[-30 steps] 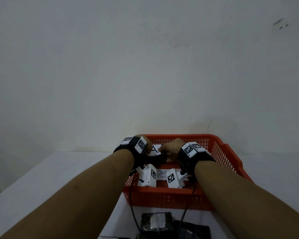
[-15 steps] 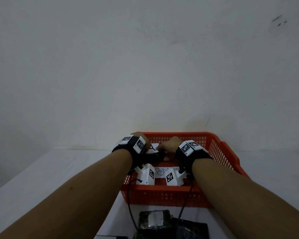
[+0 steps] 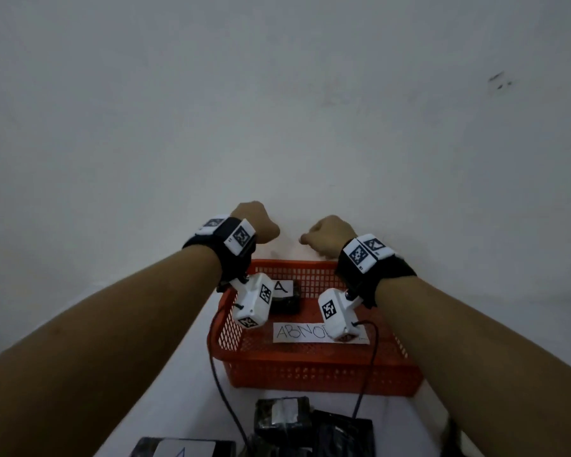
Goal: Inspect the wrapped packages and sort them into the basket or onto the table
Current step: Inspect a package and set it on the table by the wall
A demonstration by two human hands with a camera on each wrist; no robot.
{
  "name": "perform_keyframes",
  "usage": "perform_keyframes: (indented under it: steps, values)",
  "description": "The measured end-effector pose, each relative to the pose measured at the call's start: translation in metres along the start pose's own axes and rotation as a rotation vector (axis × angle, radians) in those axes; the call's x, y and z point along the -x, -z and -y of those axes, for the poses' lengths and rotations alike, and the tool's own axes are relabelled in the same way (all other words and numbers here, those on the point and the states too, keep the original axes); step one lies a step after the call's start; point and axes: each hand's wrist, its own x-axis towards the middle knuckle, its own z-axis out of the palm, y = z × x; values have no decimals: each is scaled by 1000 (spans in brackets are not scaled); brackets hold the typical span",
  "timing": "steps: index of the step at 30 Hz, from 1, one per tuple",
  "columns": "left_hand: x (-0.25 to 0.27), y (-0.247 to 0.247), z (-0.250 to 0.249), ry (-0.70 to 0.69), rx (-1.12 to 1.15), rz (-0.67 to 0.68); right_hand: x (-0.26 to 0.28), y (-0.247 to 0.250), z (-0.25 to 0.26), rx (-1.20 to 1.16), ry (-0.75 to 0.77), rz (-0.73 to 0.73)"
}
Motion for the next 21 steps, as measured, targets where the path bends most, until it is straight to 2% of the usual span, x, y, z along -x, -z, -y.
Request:
perform_keyframes:
  steps: [4, 10, 17, 21]
  values:
    - [34, 26, 3, -113, -96, -50, 41, 24, 19, 87, 121, -21]
    - [105, 47, 24, -234, -120, 30, 110, 31, 28, 181, 217, 27]
    - [183, 48, 66, -244, -159, 122, 180, 11, 30, 310, 313, 142]
    - [221, 43, 89, -247, -170, 151, 214, -7, 29, 283, 362, 188]
